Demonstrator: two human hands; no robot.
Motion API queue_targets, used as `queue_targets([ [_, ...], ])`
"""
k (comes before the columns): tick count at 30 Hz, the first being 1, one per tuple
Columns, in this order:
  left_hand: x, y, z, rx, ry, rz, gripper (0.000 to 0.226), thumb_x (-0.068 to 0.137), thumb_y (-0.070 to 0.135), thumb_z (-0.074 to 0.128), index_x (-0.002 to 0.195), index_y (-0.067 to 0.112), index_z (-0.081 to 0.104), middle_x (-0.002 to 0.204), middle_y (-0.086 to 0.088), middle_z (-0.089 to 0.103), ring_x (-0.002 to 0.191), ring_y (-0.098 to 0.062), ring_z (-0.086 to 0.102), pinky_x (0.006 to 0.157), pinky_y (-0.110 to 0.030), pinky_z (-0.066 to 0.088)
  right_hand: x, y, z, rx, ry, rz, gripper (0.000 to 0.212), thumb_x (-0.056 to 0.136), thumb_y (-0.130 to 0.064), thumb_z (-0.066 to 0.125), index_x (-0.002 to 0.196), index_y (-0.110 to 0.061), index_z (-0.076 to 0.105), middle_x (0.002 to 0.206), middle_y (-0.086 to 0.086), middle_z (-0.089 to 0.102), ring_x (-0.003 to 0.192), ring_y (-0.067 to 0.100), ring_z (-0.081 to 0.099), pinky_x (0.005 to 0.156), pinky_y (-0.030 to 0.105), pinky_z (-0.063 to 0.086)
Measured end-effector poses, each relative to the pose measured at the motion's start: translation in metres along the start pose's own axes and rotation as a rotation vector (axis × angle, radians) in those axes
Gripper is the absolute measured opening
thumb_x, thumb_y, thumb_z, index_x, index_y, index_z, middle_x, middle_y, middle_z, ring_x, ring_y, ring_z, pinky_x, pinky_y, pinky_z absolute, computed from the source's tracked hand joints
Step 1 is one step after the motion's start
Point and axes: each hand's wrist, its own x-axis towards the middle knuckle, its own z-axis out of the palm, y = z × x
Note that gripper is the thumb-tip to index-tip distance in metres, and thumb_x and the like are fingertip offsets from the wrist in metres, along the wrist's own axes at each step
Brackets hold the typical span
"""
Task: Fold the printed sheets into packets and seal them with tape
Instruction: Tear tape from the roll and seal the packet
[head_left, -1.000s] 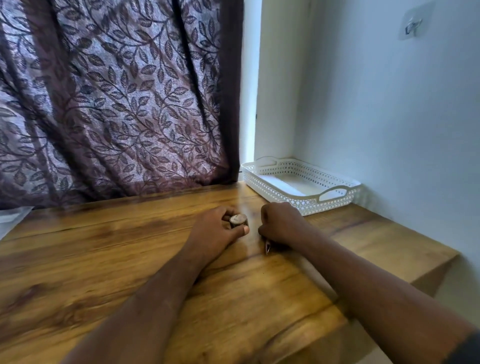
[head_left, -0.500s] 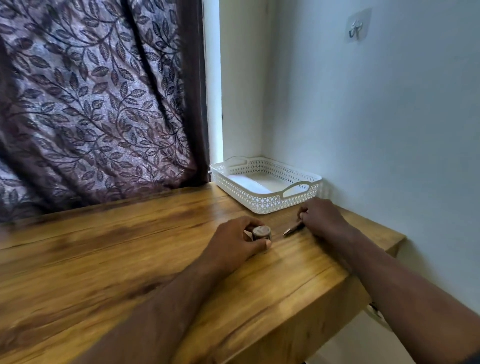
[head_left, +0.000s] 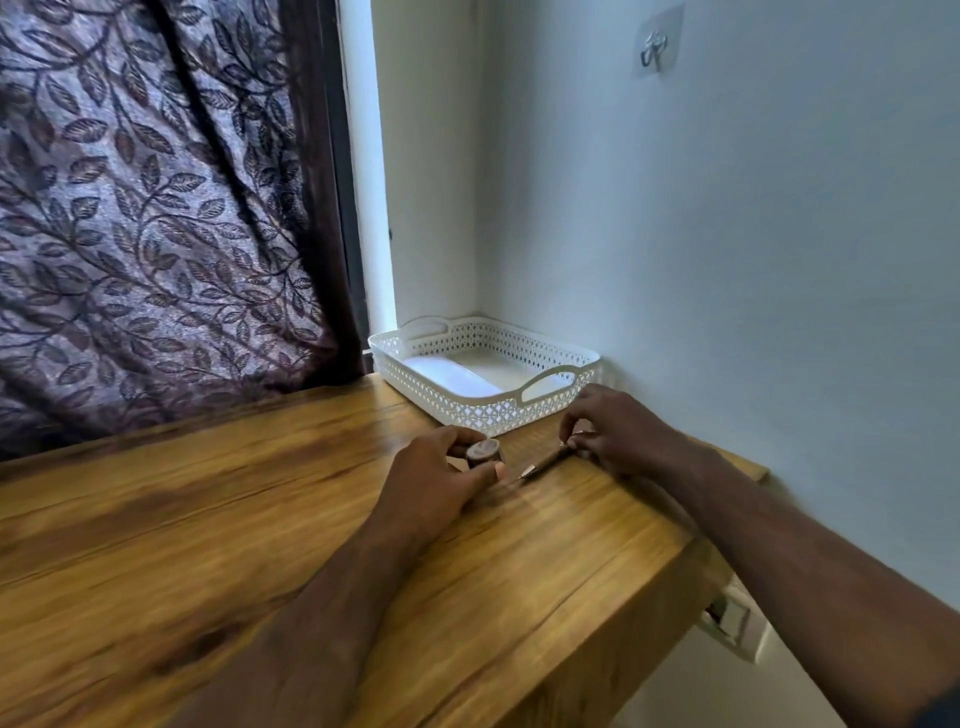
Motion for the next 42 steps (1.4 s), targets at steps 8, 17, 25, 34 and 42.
queue_targets([
  [8, 0.001, 0.004, 0.005, 0.055, -0.041, 0.029, 0.035, 0.071, 0.03, 0.087, 0.099, 0.039, 0.067, 0.097, 0.018, 0.07, 0.07, -0.001, 0.064, 0.07, -0.022, 0.053, 0.013, 0.009, 0.01, -0.086, 0.176, -0.062, 0.011, 0.09, -0.016, 0.07, 0.088, -0.025, 0.065, 0.092, -0.008, 0.062, 0.081, 0.014, 0.06, 0.072, 0.038, 0.054],
  [17, 0.004, 0.002, 0.006, 0.137, -0.049, 0.043, 0.049, 0.071, 0.02, 0.086, 0.114, 0.034, 0.068, 0.111, 0.01, 0.058, 0.069, -0.002, 0.059, 0.067, -0.012, 0.042, 0.032, 0.008, 0.02, -0.266, 0.112, -0.151, 0.005, 0.097, -0.026, 0.059, 0.096, -0.021, 0.06, 0.098, -0.003, 0.061, 0.086, 0.021, 0.064, 0.065, 0.036, 0.053],
  [25, 0.004, 0.002, 0.006, 0.151, -0.012, 0.054, 0.044, 0.074, 0.027, 0.084, 0.114, 0.034, 0.066, 0.111, 0.01, 0.059, 0.086, -0.005, 0.06, 0.067, -0.011, 0.041, 0.034, 0.013, 0.024, -0.281, 0.145, -0.084, 0.008, 0.096, -0.031, 0.057, 0.099, -0.026, 0.061, 0.101, -0.005, 0.064, 0.09, 0.021, 0.065, 0.063, 0.032, 0.046],
  [34, 0.005, -0.001, 0.008, 0.209, -0.004, 0.059, 0.047, 0.076, 0.031, 0.084, 0.118, 0.028, 0.065, 0.114, 0.006, 0.061, 0.093, -0.008, 0.06, 0.076, -0.019, 0.048, 0.03, 0.01, 0.026, -0.24, 0.164, -0.01, 0.005, 0.095, -0.029, 0.058, 0.098, -0.027, 0.061, 0.105, -0.006, 0.064, 0.094, 0.02, 0.063, 0.068, 0.033, 0.045],
  [42, 0.008, 0.0, 0.011, 0.221, 0.022, 0.116, 0.045, 0.075, 0.026, 0.084, 0.116, 0.029, 0.066, 0.109, 0.009, 0.062, 0.092, -0.005, 0.058, 0.073, -0.011, 0.04, 0.015, -0.002, 0.025, -0.047, 0.253, 0.023, 0.007, 0.092, -0.029, 0.063, 0.088, -0.024, 0.062, 0.091, -0.007, 0.063, 0.081, 0.015, 0.06, 0.064, 0.028, 0.042],
])
